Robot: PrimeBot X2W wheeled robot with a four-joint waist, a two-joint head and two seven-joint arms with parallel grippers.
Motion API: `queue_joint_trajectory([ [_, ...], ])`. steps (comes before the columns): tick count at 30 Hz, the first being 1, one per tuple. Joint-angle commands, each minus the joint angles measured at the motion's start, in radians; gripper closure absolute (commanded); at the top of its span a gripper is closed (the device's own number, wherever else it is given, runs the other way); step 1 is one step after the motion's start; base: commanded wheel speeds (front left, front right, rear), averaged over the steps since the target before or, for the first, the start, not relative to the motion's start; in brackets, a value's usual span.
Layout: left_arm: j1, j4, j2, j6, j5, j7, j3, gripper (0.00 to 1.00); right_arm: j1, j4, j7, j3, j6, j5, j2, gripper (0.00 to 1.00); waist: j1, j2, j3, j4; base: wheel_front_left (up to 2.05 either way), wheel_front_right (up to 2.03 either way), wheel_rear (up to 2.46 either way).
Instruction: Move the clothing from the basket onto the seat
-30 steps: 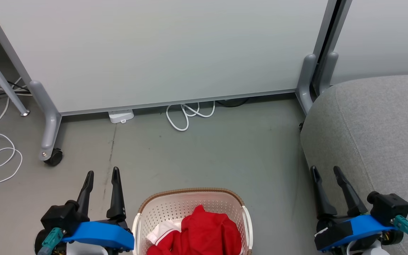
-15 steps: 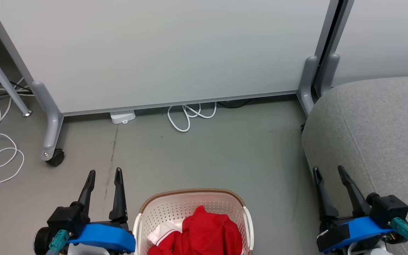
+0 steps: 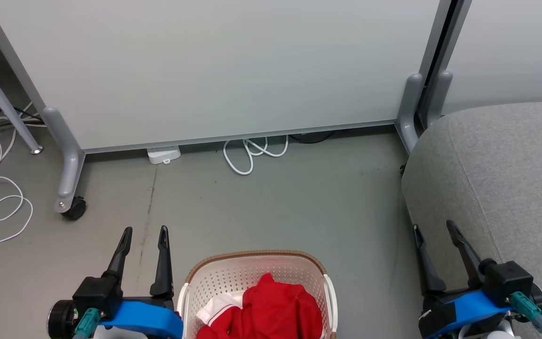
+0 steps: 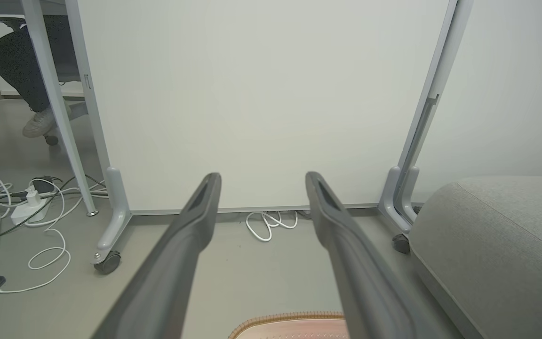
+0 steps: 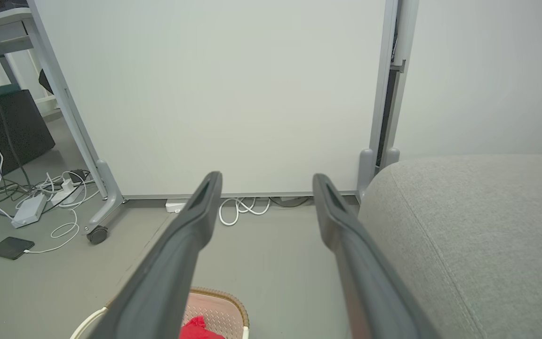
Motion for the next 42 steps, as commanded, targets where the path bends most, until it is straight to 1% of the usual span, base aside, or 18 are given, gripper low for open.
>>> queue_joint_trajectory([
  [1,-0.011,0.002,0.000,-0.003,0.022,-0.008,0.000,0.00,0.004,-0.002,-0.010,0.003,0.000,-0.021,-0.006,0.00,0.0000,-0.0001,0.001,0.001,0.00,0.00,0.00],
  [4,-0.013,0.004,-0.001,-0.006,0.038,-0.013,0.001,0.00,0.002,-0.002,-0.014,0.006,0.000,-0.039,-0.006,0.00,0.0000,-0.0001,0.002,0.002,0.00,0.00,0.00],
  [29,-0.005,0.014,-0.004,-0.012,0.023,-0.013,0.001,0.00,-0.001,0.007,-0.014,0.015,0.000,-0.023,-0.006,0.00,0.0000,-0.0001,-0.002,-0.008,0.00,0.00,0.00],
  [37,-0.008,0.040,-0.003,-0.013,0.001,-0.012,-0.011,0.00,-0.024,-0.003,-0.013,0.041,0.000,-0.020,-0.005,0.00,0.0000,-0.0001,0.030,-0.047,0.00,0.00,0.00],
  [42,-0.048,0.090,-0.003,-0.017,-0.021,-0.012,-0.027,0.00,-0.054,-0.026,-0.013,0.056,0.000,-0.026,-0.005,0.00,0.0000,-0.0001,0.101,-0.086,0.00,0.00,0.00],
])
